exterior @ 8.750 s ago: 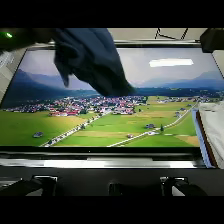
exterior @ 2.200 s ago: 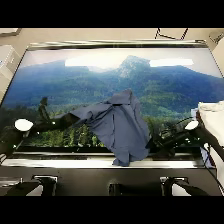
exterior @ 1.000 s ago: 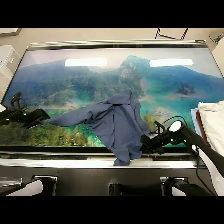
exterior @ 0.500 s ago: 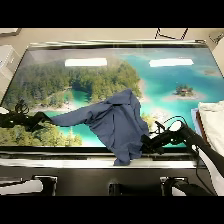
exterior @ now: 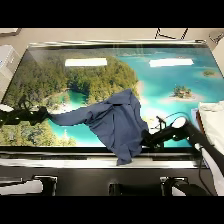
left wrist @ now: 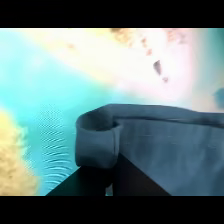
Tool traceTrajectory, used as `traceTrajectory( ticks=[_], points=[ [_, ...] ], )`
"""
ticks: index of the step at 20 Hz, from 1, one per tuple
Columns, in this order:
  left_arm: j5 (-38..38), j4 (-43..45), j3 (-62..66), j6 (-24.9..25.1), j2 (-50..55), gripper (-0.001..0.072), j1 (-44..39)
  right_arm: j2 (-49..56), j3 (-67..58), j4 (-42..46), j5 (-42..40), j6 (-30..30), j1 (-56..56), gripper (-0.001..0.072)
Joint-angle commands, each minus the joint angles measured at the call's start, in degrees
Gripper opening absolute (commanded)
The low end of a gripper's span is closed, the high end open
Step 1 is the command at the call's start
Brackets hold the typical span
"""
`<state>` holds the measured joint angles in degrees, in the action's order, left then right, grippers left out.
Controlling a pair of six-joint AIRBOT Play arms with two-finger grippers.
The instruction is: Fold the clothes and pants, and hang the long-sleeved shirts on hangers.
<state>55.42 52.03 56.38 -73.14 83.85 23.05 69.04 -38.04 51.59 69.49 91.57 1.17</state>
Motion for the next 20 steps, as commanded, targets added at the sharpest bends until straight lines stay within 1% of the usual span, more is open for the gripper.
traceTrajectory(
  ticks=[1, 3, 5, 7, 8, 10, 12, 14, 16, 17, 20],
  points=[
    [-1.7, -0.7, 6.5, 4.1, -7.7, 0.0023, 0.5, -5.7, -14.3, 1.2, 2.2, 2.0, -6.7, 0.0038],
    [-5.6, -2.4, 14.1, 3.2, -15.8, 0.0023, 2.2, -10.0, -29.0, 1.9, -2.1, 2.2, -13.5, 0.0038],
    [-9.1, -4.8, 21.9, 0.9, -24.2, 0.0023, 3.8, -13.8, -44.0, 4.2, -9.0, 2.2, -18.4, 0.0038],
    [-13.1, -5.1, 26.9, -1.0, -32.6, 0.0023, 3.9, -17.2, -55.1, 8.4, -14.6, 2.2, -20.0, 0.0038],
    [-15.1, -5.1, 27.7, -2.1, -36.8, 0.0023, 3.9, -18.8, -58.9, 10.3, -15.6, 2.2, -20.0, 0.0038],
    [-16.8, -4.9, 27.7, -2.6, -43.6, 0.0022, 4.2, -21.8, -62.3, 12.8, -15.6, 2.3, -20.0, 0.0038],
    [-16.9, -3.6, 27.7, -5.8, -48.8, 0.0022, 4.9, -24.5, -62.6, 15.9, -15.6, 2.3, -20.0, 0.0038],
    [-16.9, -2.1, 27.7, -6.7, -52.0, 0.0022, 5.6, -26.0, -62.6, 19.6, -14.7, 2.3, -20.0, 0.0038],
    [-14.8, -0.7, 27.7, -7.1, -53.2, 0.0022, 5.8, -25.9, -62.6, 22.0, -12.6, 2.3, -20.0, 0.0038],
    [-11.7, -0.5, 27.6, -7.1, -53.1, 0.0023, 5.8, -25.5, -62.6, 22.7, -11.2, 2.3, -20.0, 0.0039],
    [3.1, -0.4, 24.7, -7.0, -51.2, 0.0023, 5.8, -20.7, -62.6, 23.0, -7.2, 2.3, -20.0, 0.0039]
  ],
)
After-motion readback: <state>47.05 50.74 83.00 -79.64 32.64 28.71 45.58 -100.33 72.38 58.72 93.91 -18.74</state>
